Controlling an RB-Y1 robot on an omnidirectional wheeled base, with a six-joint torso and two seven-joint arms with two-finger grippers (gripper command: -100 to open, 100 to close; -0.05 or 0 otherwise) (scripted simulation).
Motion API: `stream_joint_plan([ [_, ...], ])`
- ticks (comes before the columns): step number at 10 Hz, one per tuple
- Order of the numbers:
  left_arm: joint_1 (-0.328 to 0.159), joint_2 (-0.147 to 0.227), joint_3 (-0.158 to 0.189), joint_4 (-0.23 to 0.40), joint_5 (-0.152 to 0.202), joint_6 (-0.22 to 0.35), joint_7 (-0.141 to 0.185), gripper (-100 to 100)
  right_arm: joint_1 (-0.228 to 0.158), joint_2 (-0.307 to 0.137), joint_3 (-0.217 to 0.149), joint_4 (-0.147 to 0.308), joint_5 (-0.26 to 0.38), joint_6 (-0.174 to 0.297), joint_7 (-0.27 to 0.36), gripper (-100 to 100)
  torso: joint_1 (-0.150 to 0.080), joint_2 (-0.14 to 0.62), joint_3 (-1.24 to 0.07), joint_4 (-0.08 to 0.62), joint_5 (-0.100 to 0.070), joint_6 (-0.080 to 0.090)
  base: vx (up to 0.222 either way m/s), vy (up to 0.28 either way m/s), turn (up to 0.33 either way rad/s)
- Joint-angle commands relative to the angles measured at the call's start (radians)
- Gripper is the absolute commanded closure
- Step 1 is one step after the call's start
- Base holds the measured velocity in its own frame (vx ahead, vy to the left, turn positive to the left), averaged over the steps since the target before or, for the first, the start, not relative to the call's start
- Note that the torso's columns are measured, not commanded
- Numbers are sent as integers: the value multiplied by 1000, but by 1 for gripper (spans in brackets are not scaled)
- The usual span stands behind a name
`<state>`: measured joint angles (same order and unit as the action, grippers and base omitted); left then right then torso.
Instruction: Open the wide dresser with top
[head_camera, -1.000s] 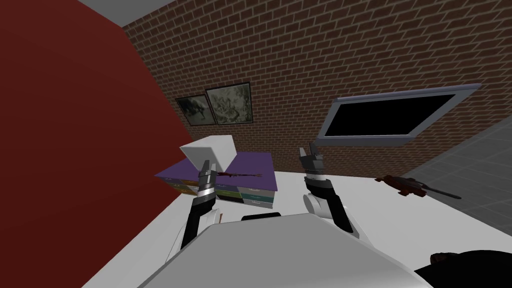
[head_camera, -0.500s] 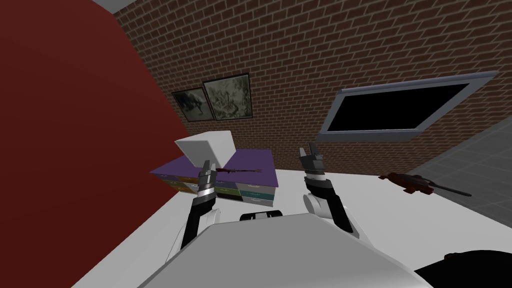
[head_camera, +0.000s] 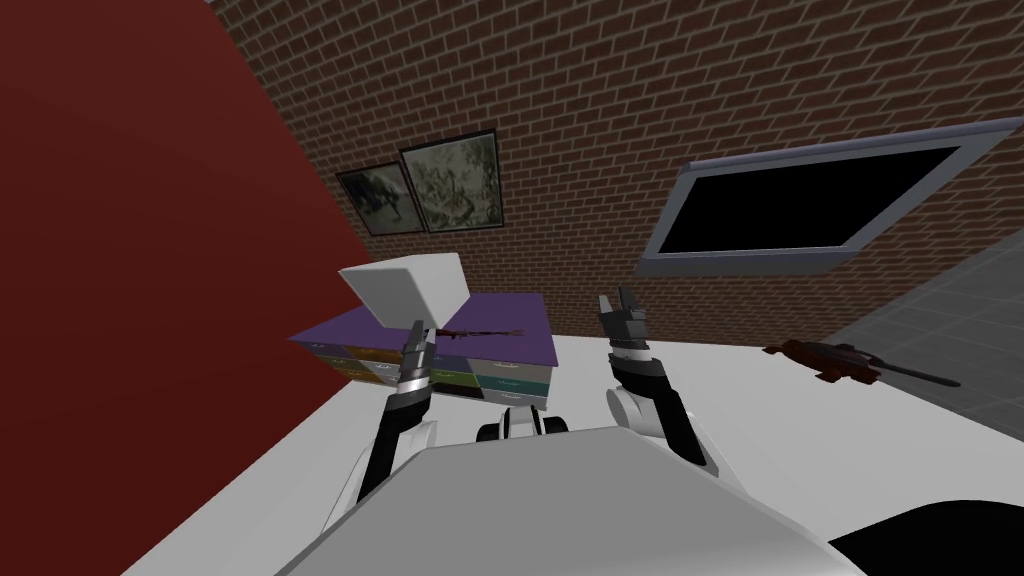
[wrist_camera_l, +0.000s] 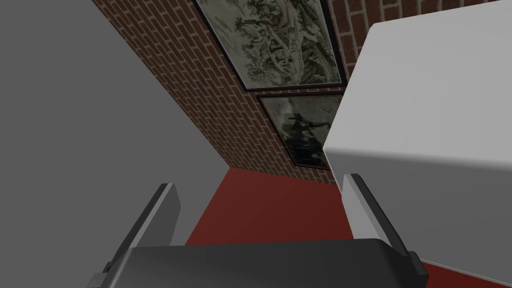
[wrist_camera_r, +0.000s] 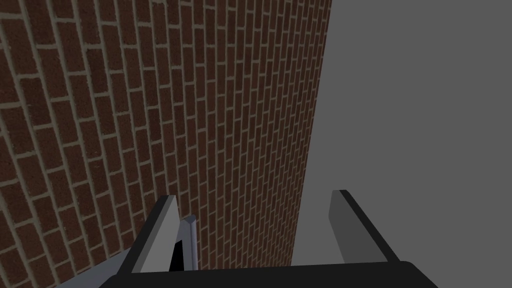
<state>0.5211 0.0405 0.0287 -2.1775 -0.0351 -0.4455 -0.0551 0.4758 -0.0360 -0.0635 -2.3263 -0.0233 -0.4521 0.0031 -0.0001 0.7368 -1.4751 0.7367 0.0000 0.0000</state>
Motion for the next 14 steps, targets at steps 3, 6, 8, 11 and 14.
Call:
stream_joint_plan([
  [3,-31,101,-5,112,-2,-44,-8,-100,0,0,0,0,0,0,0,0,0,1,-1,1,0,0,11,-15,-14],
  [6,-55,134,-12,209,-5,-81,-16,-100,0,0,0,0,0,0,0,0,0,1,-1,1,0,0,15,-19,-17],
  [8,-64,141,-14,254,-6,-95,-19,-100,0,0,0,0,0,0,0,0,0,2,-1,1,0,0,8,-14,-9],
  [11,-83,152,-20,328,-9,-125,-26,-100,0,0,0,0,0,0,0,0,0,1,-1,1,0,0,11,-14,-13],
  [14,-104,158,-26,416,-11,-157,-33,-100,0,0,0,0,0,0,0,0,0,1,-1,1,0,0,13,-19,-17],
])
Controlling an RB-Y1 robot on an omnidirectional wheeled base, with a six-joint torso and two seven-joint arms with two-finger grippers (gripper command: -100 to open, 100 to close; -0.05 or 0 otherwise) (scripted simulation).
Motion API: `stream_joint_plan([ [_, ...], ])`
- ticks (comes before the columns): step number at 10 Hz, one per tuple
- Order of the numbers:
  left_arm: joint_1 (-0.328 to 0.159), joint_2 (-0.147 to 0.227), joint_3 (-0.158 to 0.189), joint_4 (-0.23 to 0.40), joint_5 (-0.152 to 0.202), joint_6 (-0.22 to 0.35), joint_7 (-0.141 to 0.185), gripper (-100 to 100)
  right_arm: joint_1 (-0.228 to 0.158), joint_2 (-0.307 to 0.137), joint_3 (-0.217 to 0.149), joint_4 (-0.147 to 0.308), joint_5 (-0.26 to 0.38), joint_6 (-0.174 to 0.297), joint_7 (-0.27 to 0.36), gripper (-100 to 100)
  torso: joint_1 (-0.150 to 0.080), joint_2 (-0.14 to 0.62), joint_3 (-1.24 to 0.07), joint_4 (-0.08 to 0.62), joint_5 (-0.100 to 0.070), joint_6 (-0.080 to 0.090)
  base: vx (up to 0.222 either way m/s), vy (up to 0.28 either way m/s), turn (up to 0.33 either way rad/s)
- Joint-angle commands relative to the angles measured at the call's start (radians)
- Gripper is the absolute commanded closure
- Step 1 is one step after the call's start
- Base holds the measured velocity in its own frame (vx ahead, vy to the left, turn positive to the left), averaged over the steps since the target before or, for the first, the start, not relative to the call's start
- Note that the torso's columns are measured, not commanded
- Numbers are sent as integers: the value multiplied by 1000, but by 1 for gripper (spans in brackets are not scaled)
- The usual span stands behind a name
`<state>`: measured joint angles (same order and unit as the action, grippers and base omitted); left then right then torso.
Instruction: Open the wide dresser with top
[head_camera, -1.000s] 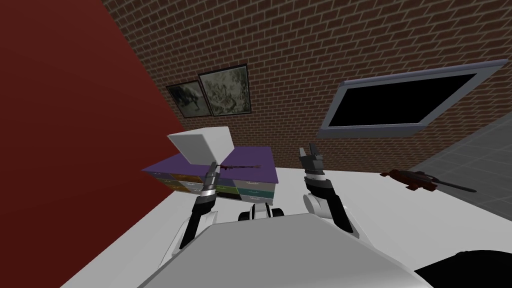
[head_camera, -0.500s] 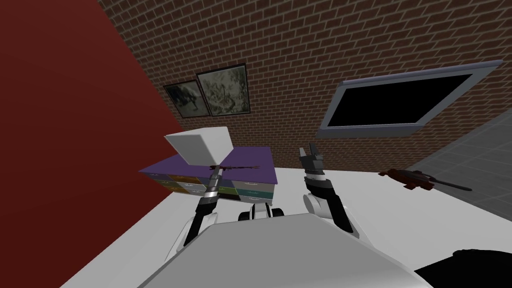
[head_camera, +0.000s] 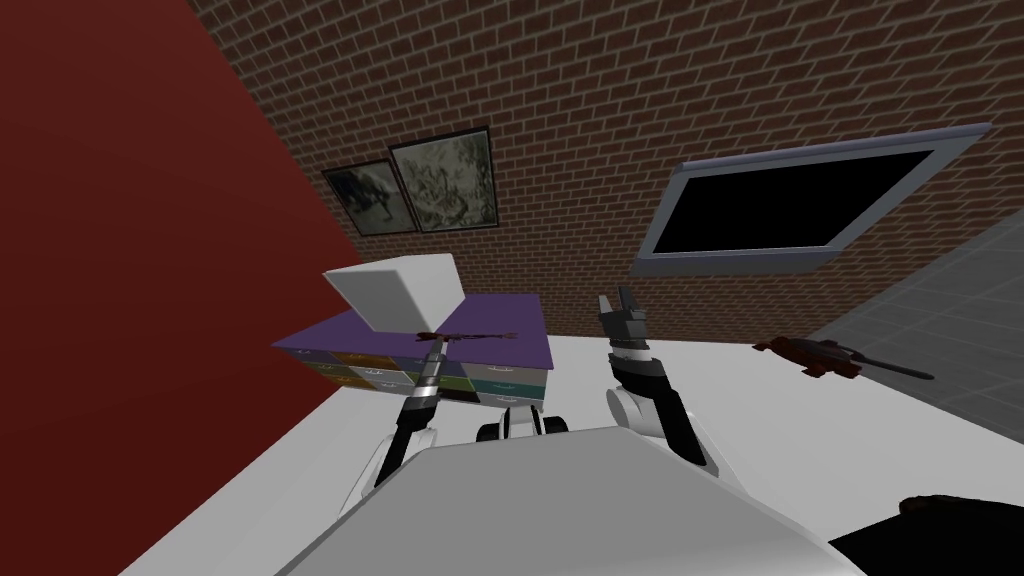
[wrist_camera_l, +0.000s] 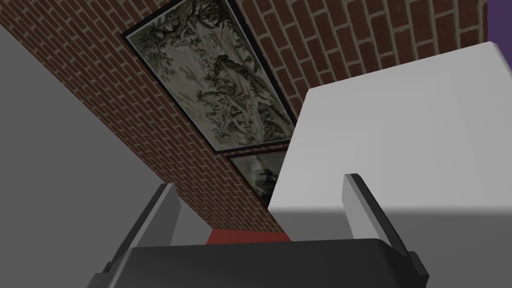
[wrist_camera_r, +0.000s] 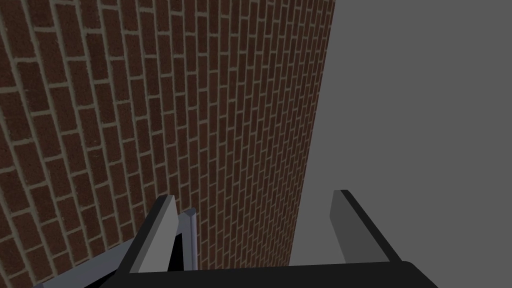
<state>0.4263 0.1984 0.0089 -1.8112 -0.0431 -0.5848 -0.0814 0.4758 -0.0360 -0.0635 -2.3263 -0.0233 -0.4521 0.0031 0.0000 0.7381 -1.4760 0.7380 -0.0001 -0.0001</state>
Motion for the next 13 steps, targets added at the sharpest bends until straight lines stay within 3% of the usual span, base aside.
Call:
stream_joint_plan([
  [1,-21,2,-10,86,-4,-35,-10,-100,0,0,0,0,0,0,0,0,0,0,0,0,0,0,17,-21,-23],
  [7,-56,2,-20,245,-9,-89,-22,-100,0,0,0,0,0,0,0,0,0,0,0,0,0,0,11,-17,-14],
  [13,-106,-3,-35,442,-15,-166,-39,-100,0,0,0,0,0,0,0,0,0,0,0,0,0,0,14,-19,-17],
])
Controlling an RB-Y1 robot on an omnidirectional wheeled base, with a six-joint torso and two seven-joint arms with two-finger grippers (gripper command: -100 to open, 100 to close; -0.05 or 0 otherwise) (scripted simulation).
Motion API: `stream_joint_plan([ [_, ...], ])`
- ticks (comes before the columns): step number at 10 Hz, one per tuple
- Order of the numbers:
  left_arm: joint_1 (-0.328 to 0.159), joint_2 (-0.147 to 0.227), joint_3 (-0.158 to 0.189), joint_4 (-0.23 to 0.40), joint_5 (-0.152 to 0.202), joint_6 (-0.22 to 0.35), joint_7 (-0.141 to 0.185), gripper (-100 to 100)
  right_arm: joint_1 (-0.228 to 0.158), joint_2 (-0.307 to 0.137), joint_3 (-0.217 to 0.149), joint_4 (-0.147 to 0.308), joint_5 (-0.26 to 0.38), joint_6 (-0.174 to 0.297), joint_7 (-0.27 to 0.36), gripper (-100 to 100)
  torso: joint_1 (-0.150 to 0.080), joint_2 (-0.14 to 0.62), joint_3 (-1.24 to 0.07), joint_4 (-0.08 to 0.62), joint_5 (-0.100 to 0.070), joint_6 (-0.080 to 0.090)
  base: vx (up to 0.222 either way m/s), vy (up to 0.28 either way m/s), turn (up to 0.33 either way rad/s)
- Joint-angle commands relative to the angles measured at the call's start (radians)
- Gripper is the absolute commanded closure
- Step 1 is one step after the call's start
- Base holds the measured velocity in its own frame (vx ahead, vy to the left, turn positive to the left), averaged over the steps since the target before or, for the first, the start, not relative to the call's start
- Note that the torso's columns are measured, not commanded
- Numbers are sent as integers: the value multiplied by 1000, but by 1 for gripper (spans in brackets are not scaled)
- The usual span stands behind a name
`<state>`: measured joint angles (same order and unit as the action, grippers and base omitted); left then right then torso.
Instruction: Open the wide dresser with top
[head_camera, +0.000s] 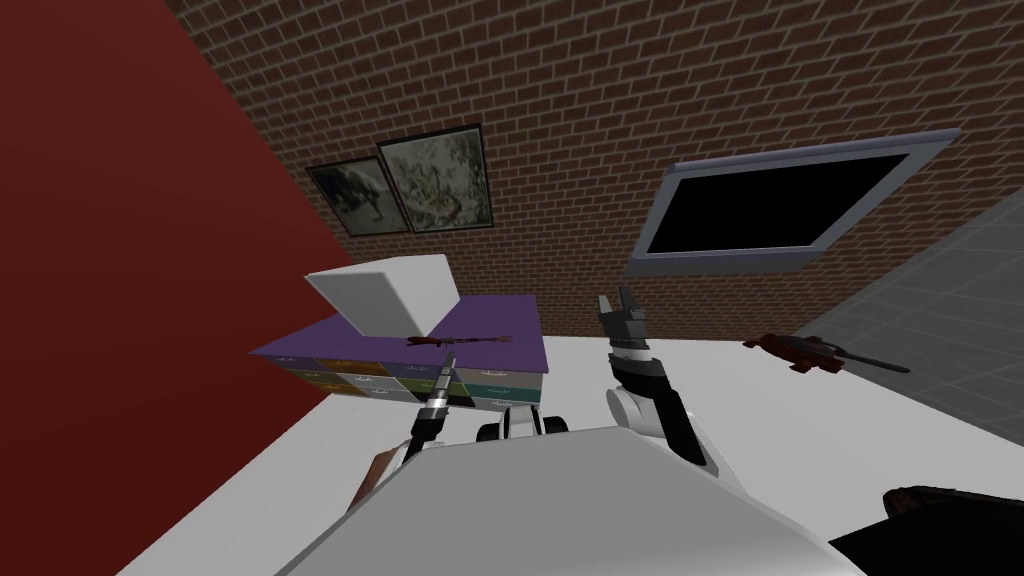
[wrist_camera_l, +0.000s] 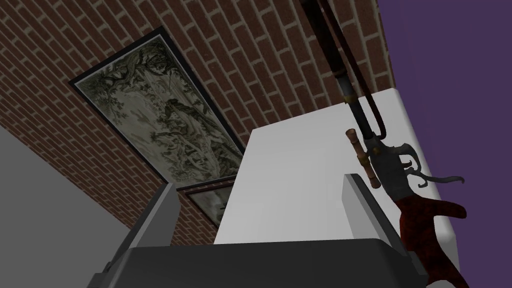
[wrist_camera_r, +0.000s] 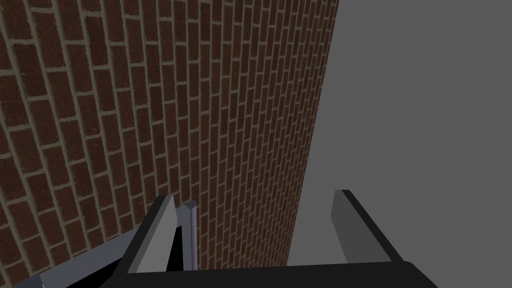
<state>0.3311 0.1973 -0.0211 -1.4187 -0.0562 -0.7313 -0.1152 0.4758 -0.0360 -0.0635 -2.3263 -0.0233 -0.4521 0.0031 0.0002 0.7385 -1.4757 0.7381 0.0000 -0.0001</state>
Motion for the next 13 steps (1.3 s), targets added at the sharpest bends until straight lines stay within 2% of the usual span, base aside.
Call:
stream_joint_plan([
  [1,-23,-5,-8,83,-3,-39,-9,-100,0,0,0,0,0,0,0,0,0,0,0,0,0,0,17,-24,-30],
  [13,-93,-29,-29,394,-12,-146,-32,-100,0,0,0,0,0,0,0,0,0,0,0,0,0,0,11,-14,-12],
])
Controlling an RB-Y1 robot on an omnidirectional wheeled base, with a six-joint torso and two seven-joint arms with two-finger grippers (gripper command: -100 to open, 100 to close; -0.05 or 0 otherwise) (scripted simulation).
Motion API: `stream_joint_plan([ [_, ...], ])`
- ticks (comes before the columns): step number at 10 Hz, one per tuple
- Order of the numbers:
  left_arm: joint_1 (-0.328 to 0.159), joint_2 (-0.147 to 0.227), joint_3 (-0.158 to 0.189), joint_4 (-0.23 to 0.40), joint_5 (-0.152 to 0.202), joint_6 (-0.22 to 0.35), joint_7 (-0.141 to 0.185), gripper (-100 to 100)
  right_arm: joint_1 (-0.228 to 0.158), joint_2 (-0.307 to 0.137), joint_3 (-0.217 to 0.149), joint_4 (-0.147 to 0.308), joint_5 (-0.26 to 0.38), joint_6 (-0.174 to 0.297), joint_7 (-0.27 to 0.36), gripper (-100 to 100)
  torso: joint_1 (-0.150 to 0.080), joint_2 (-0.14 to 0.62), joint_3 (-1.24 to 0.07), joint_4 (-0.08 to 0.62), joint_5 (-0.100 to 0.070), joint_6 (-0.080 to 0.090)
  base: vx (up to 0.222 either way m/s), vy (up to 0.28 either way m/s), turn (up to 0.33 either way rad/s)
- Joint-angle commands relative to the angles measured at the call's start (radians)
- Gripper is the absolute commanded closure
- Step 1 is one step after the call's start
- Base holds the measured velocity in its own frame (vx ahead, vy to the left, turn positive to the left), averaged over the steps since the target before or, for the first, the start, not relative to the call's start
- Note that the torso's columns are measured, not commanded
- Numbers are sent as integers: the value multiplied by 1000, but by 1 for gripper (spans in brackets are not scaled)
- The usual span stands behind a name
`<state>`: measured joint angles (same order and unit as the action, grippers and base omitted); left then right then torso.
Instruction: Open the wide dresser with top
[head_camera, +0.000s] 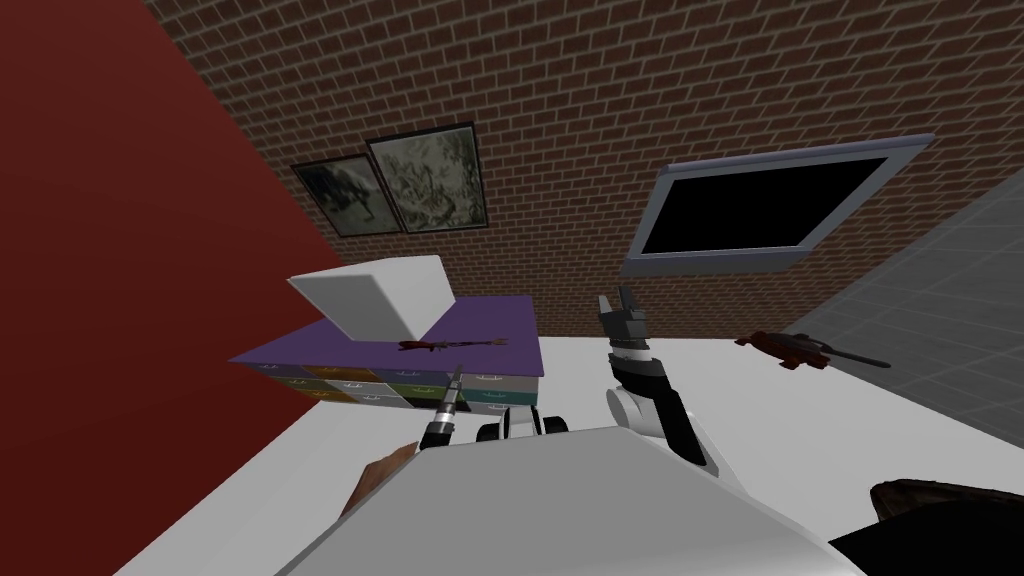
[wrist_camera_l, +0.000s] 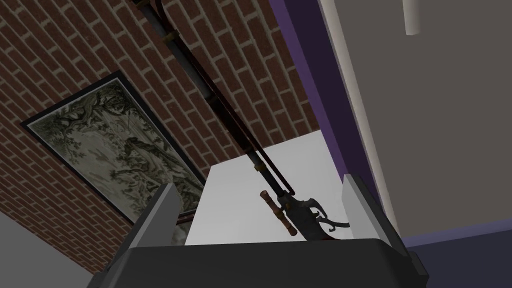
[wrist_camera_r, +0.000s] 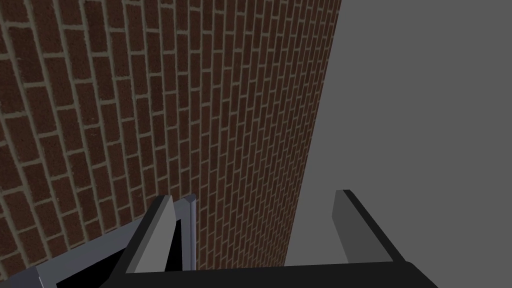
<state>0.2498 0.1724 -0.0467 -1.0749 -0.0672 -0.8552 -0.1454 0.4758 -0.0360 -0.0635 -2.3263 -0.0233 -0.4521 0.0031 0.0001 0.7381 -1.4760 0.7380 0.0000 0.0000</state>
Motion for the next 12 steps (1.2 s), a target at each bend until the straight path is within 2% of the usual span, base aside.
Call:
stream_joint_plan([
  [1,-22,-11,-6,84,-2,-37,-6,-100,0,0,0,0,0,0,0,0,0,0,0,0,0,0,16,-18,-21],
  [3,-32,-18,-9,127,-3,-52,-9,-100,0,0,0,0,0,0,0,0,0,0,0,0,0,0,11,-15,-12],
  [4,-42,-26,-12,169,-4,-66,-12,-100,0,0,0,0,0,0,0,0,0,0,0,0,0,0,16,-15,-19],
  [5,-42,-26,-12,179,-4,-66,-12,-100,0,0,0,0,0,0,0,0,0,0,0,0,0,0,10,-15,-8],
  [9,-73,-67,-21,308,-8,-114,-23,-100,0,0,0,0,0,0,0,0,0,0,0,0,0,0,12,-17,-16],
  [12,-85,-96,-24,358,-10,-132,-26,-100,0,0,0,0,0,0,0,0,0,0,0,0,0,0,9,-11,-8],
])
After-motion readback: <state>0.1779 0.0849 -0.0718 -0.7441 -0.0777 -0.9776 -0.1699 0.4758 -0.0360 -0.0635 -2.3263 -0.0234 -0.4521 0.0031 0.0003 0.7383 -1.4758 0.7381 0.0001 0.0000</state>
